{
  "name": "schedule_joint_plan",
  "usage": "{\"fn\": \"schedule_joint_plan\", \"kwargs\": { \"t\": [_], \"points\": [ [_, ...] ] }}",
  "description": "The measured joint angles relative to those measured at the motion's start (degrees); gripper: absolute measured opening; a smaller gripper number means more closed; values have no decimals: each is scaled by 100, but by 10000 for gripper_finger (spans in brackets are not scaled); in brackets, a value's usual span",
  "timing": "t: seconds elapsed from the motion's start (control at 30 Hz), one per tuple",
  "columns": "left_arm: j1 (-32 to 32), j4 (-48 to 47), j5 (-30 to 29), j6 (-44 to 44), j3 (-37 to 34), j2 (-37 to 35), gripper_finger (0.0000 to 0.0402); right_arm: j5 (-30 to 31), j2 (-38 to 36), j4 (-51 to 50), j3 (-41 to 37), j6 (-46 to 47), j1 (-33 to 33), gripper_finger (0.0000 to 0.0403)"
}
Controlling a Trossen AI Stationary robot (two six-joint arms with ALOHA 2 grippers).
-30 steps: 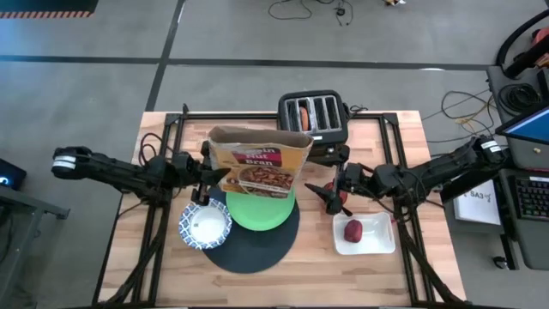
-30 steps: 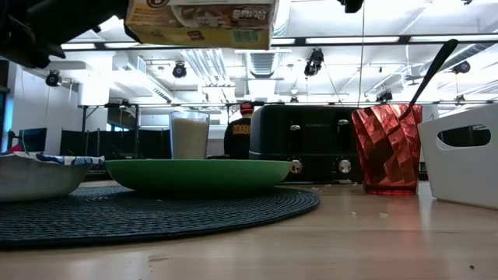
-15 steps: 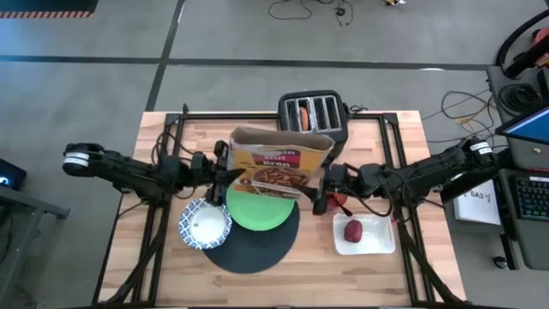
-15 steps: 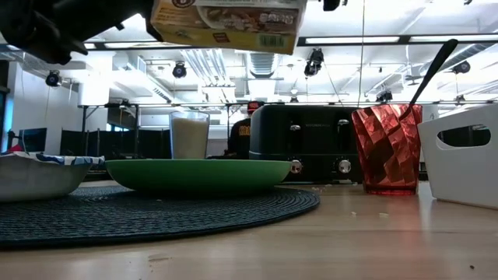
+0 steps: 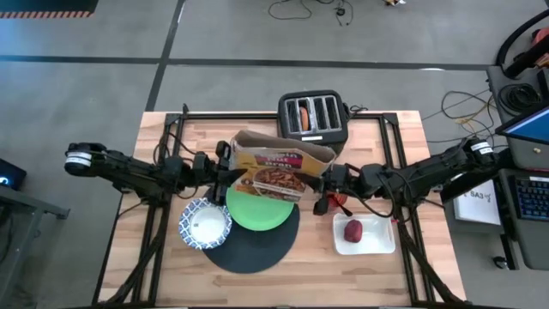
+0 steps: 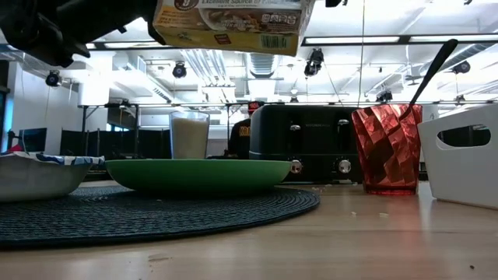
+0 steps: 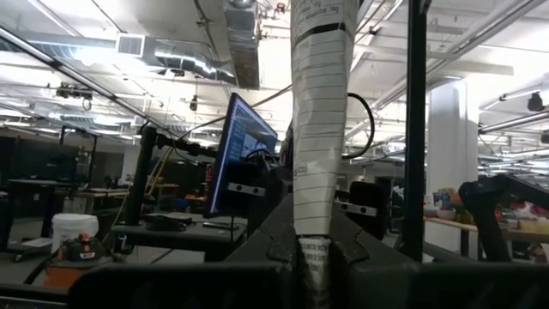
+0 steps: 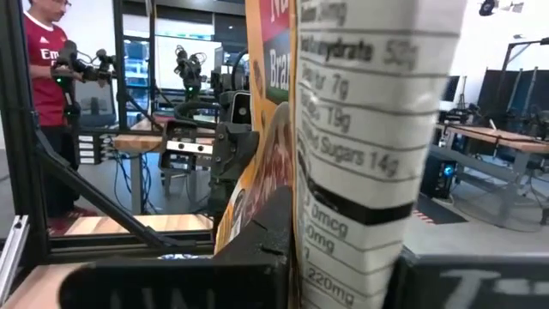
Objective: Arrange a breakfast setting
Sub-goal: Pour the cereal from the cereal box into the white bowl
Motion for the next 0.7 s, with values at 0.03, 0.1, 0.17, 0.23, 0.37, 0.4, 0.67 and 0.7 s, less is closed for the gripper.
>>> {"fn": "schedule_joint_plan", "kwargs": {
  "t": [0.03, 0.1, 0.17, 0.23, 0.37, 0.4, 0.67, 0.7],
  "points": [
    [0, -8, 2, -3, 0, 0, 0, 2, 0, -1, 0, 27, 0, 9],
    [0, -32, 0, -13, 0, -2, 0, 16, 0, -2, -4, 73, 0, 9],
    [0, -39, -1, -20, 0, -2, 0, 28, 0, -2, -4, 75, -2, 9],
    [0, -70, -1, -33, 0, -4, 0, 31, 0, -9, -4, 77, -2, 9],
    [0, -79, -2, -79, -2, -4, 3, 33, -6, -21, 13, 82, 0, 8],
    [0, -95, -2, -79, -2, -4, 7, 33, -8, -27, 13, 82, 0, 8],
    [0, -465, 0, -101, -3, -9, 76, 55, -14, -46, 13, 80, -2, 8],
    [0, -536, 0, -100, -4, -9, 88, 62, -15, -48, 14, 80, -2, 8]
  ]
}}
